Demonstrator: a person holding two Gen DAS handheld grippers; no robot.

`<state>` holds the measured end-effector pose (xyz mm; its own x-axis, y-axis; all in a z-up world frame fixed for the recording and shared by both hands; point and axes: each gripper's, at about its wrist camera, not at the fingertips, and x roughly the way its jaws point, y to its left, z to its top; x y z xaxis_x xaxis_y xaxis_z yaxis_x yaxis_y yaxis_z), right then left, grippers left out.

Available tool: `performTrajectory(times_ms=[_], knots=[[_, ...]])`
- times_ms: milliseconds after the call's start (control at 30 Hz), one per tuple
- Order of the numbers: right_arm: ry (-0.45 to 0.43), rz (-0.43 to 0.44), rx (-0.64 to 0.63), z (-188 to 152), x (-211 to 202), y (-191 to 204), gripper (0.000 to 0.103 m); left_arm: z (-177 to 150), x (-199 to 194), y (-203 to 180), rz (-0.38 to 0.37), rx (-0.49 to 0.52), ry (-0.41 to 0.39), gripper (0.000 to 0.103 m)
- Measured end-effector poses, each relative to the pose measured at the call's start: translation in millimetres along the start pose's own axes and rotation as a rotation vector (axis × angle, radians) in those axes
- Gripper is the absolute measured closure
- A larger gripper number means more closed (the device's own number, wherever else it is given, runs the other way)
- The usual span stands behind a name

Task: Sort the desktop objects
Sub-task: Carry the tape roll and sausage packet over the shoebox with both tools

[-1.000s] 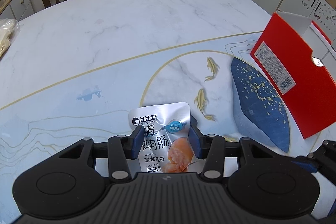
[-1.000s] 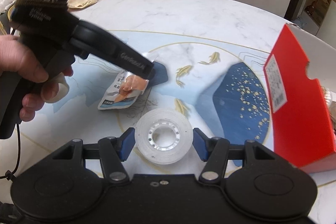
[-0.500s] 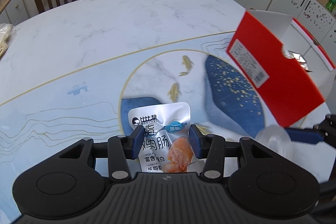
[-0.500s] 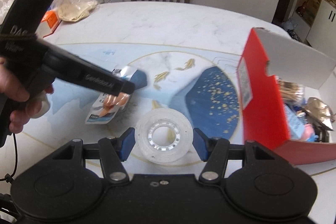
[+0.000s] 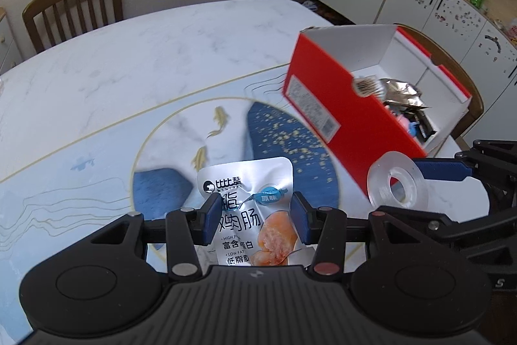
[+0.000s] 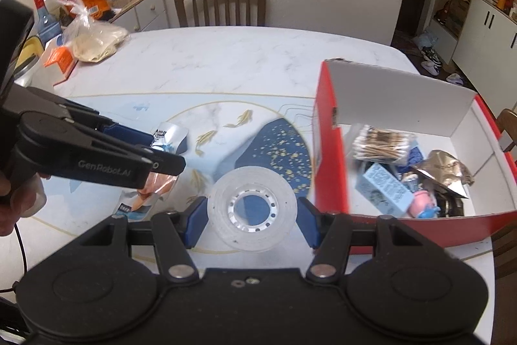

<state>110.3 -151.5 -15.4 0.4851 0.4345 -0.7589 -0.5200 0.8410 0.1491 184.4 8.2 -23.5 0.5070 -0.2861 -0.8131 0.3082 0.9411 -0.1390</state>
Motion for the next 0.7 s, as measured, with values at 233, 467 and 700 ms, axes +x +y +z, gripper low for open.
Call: performTrajectory(times_ms=[233, 467, 700], knots=[[-0.028, 0.004, 0.01, 2, -17, -19, 0.045, 9, -10, -21, -0.011, 0.019, -0.017, 0.058], [-0.06, 0.008, 0.018, 6, -33, -42, 0.045, 20, -18, -44, -0.033, 0.041, -0.037, 0.058], [-0.073, -0.003, 0.031, 6, -41, -71, 0.045, 35, -18, -71, -0.049, 0.064, -0.057, 0.058]])
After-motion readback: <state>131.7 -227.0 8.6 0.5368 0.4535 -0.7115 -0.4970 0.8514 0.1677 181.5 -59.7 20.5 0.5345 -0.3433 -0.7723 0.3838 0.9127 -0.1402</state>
